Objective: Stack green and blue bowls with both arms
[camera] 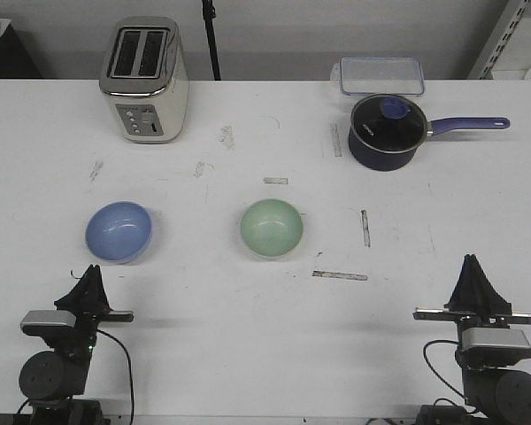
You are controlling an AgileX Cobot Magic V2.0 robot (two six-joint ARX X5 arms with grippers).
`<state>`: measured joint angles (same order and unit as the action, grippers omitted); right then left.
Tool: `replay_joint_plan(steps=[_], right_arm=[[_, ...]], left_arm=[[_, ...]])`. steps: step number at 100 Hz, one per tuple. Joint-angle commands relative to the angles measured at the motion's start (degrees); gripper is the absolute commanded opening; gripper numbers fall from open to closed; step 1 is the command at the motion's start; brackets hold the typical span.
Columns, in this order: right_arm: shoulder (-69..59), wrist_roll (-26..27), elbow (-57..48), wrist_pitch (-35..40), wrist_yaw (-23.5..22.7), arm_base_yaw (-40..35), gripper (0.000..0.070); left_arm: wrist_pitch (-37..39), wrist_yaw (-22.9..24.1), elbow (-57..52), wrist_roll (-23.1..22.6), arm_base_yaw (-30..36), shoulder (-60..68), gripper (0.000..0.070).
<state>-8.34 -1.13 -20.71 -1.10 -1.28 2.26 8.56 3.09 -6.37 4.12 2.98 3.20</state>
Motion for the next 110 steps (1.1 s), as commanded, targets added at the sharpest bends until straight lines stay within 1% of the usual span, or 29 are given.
replay_joint_plan(steps=[1,5,11,21,32,42,56,70,80,99,110], right_arm=[[0.07,-0.26,-0.24,-0.57,0.17,-0.02,0.0004],[0.07,-0.24,-0.24,-0.57,0.2,-0.02,0.0004],[0.07,-0.24,-0.24,-0.57,0.2,-0.02,0.0004],[0.07,-0.24,-0.24,-0.57,0.17,-0.04,0.0003],[0.07,-0.24,-0.24,-0.57,0.17,-0.02,0.0004],[0.07,-0.24,-0.24,-0.57,0.2,-0.02,0.0004],[0.07,-0.24,-0.24,-0.59,0.17,-0.02,0.0003],[0.07,-0.24,-0.24,-0.57,0.17,-0.04,0.0004],[0.07,-0.26,-0.24,-0.57,0.2,-0.04,0.0003],[0.07,-0.24,-0.24,-0.59,0.17,-0.04,0.0004],[0.07,-0.26,-0.24,-0.57,0.17,-0.02,0.0003]], left_arm=[[1.36,0.13,-3.45,-5.88,-0.09,2.08,0.0001],[1.36,0.15,-5.64,-8.04,-0.09,4.26,0.0001],[1.33,0.15,-8.59,-9.49,-0.09,7.23,0.0001],[0.7,0.15,-14.86,-9.7,-0.09,13.64,0.0001],[-3.37,0.15,-23.12,-9.68,-0.09,21.81,0.0001],[-10.03,0.13,-31.15,-9.6,-0.07,29.97,0.0001],[-21.81,0.11,-42.66,-9.03,0.04,41.55,0.0001],[-30.99,0.07,-51.28,-8.74,0.09,49.53,0.0001],[-37.62,0.07,-57.07,-6.64,-0.15,54.71,0.0001],[-52.74,0.07,-68.41,0.0,-2.32,65.57,0.0002],[-57.05,0.07,-71.01,0.04,-4.83,69.57,0.0002]])
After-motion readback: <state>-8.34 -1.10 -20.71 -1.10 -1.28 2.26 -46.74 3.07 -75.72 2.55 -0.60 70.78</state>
